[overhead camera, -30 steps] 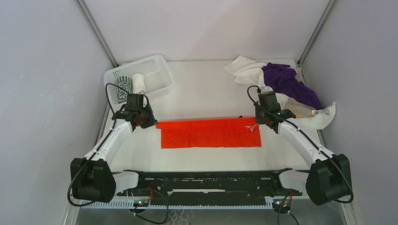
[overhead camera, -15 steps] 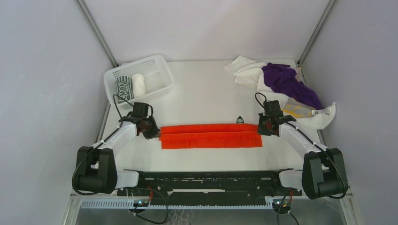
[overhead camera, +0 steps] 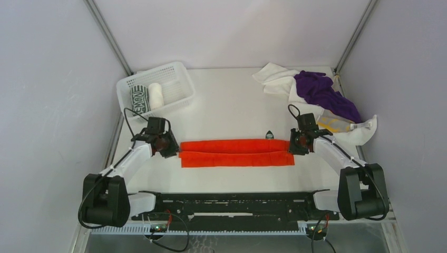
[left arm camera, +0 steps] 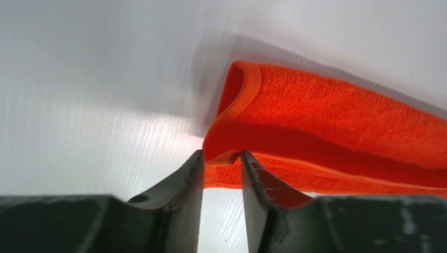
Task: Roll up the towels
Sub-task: Fold the towel at the center of the board.
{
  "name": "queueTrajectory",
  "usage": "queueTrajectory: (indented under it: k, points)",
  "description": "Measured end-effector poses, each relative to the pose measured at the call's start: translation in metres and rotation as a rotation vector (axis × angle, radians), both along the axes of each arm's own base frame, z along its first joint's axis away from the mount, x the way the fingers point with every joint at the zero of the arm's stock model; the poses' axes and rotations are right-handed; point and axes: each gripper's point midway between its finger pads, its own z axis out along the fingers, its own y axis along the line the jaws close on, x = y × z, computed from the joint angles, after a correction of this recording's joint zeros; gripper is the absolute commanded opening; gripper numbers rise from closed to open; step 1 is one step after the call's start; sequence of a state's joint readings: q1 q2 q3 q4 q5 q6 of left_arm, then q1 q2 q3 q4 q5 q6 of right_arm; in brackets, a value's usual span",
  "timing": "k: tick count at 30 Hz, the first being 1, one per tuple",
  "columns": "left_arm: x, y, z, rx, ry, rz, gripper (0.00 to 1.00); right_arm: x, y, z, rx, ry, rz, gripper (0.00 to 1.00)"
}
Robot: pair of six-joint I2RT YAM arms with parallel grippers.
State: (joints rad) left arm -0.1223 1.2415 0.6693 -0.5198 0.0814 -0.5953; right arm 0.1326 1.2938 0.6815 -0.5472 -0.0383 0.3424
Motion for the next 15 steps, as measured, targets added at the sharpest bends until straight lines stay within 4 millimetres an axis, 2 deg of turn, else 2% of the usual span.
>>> queueTrajectory:
  k: [7,15]
  points:
    - [-0.017,0.001,0.012,-0.011,-0.034,0.004,0.55,-0.007,0.001,0.018,0.015,-0.037,-0.001,0.3]
    - [-0.028,0.002,0.048,-0.026,-0.138,0.009,0.58,-0.008,0.01,0.063,0.078,-0.211,0.027,0.34]
